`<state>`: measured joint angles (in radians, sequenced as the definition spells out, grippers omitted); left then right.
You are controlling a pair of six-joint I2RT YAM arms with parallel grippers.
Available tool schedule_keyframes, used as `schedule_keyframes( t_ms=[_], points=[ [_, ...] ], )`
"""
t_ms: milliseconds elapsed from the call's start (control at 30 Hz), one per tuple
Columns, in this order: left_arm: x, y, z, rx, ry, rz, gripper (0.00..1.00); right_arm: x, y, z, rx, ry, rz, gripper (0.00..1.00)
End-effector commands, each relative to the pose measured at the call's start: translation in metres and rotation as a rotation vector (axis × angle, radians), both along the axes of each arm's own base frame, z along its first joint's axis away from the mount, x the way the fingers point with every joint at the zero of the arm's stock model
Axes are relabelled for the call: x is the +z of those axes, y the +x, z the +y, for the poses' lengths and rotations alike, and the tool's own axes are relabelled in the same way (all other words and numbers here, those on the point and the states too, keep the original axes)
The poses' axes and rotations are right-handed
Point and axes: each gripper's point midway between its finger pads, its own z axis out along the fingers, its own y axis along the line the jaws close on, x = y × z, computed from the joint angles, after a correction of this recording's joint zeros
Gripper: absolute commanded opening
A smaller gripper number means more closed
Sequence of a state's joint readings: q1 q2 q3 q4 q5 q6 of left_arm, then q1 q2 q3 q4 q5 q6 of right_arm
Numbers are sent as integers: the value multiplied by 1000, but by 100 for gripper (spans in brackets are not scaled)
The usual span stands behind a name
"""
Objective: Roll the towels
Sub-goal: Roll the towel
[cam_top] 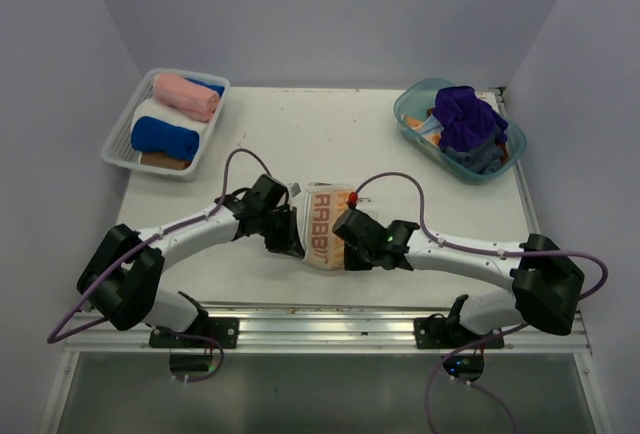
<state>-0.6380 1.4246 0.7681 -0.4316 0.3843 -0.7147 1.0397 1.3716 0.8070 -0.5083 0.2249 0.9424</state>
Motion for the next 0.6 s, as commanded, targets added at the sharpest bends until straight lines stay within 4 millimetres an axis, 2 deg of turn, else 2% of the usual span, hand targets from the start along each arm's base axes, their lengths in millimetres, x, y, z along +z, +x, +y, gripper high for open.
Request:
schedule_keyframes(
  t_ms=[0, 200, 367, 467, 567],
  points=[
    [20, 10, -5, 31, -22, -12, 0, 24, 21, -5, -30, -21, -83, 1],
    [24, 30, -3, 82, -50, 5, 0, 33, 43, -11, -50, -33, -99, 1],
    [37, 51, -13, 94, -76, -19, 0, 38, 58, -13, -57, -31, -96, 1],
    [40, 53, -16, 85, -87, -16, 0, 33, 52, -15, -48, -39, -71, 0],
    [31, 42, -13, 73, -89, 8, 0, 26, 34, -14, -41, 16, -21, 0]
  ],
)
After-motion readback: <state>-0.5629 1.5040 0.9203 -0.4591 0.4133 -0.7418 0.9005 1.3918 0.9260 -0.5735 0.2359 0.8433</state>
